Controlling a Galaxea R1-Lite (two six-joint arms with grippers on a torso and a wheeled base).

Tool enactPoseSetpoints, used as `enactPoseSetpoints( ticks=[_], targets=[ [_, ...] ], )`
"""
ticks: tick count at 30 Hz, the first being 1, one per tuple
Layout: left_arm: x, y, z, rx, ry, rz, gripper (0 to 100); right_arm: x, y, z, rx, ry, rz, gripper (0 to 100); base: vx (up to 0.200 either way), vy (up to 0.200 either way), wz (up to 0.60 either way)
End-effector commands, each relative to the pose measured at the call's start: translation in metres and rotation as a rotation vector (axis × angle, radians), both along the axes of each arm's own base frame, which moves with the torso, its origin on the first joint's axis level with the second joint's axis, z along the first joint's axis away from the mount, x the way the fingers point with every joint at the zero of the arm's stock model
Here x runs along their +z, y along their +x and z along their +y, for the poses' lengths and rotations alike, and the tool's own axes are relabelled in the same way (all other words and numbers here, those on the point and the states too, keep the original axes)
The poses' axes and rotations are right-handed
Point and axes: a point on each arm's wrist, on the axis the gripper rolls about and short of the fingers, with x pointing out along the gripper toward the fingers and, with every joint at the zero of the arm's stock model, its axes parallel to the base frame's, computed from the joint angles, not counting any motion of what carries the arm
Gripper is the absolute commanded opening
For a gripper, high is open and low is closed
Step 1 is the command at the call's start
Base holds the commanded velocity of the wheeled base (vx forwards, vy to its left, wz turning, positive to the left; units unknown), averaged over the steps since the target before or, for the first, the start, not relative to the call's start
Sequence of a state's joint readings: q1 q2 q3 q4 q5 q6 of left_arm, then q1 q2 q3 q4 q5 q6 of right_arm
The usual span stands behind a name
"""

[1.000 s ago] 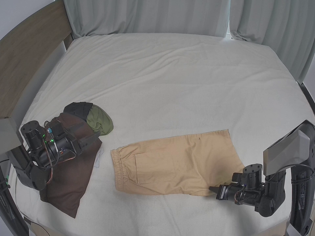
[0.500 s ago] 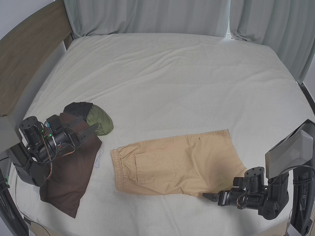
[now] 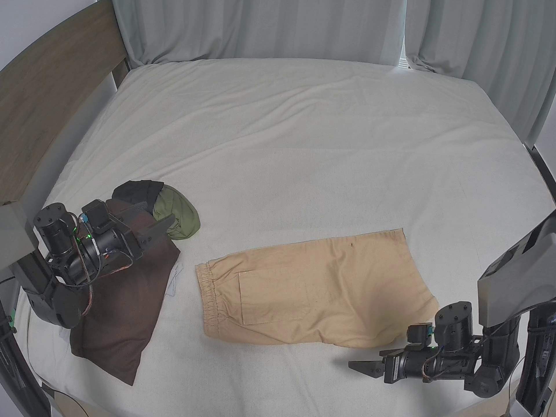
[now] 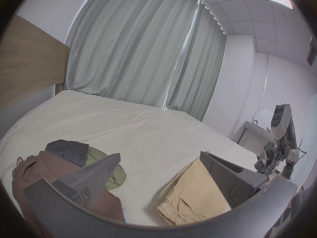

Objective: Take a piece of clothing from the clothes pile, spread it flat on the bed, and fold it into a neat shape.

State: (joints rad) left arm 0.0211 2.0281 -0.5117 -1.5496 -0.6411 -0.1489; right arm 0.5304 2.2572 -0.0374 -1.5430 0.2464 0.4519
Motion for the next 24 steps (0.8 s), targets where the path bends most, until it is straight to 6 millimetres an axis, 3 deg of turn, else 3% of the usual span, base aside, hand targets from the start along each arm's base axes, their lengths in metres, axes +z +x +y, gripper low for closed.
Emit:
enactPoseSetpoints(
  ticks=[1, 17, 24],
  targets=[
    [0.000, -0.001, -0.001, -0.003, 0.004, -0.002, 100, 0.014, -0.008, -0.002, 0.053, 0.023, -0.037, 100, 0.000, 0.000, 0.00],
    [-0.008, -0.004, -0.001, -0.007, 0.027, 0.016, 100, 0.061, -0.014, -0.004, 0.131, 0.160, -0.210, 100, 0.000, 0.000, 0.00],
    [-0.026, -0.008, -0.009, -0.063, 0.067, 0.061, 100, 0.075, -0.011, -0.006, 0.138, 0.201, -0.273, 100, 0.000, 0.000, 0.00]
  ],
)
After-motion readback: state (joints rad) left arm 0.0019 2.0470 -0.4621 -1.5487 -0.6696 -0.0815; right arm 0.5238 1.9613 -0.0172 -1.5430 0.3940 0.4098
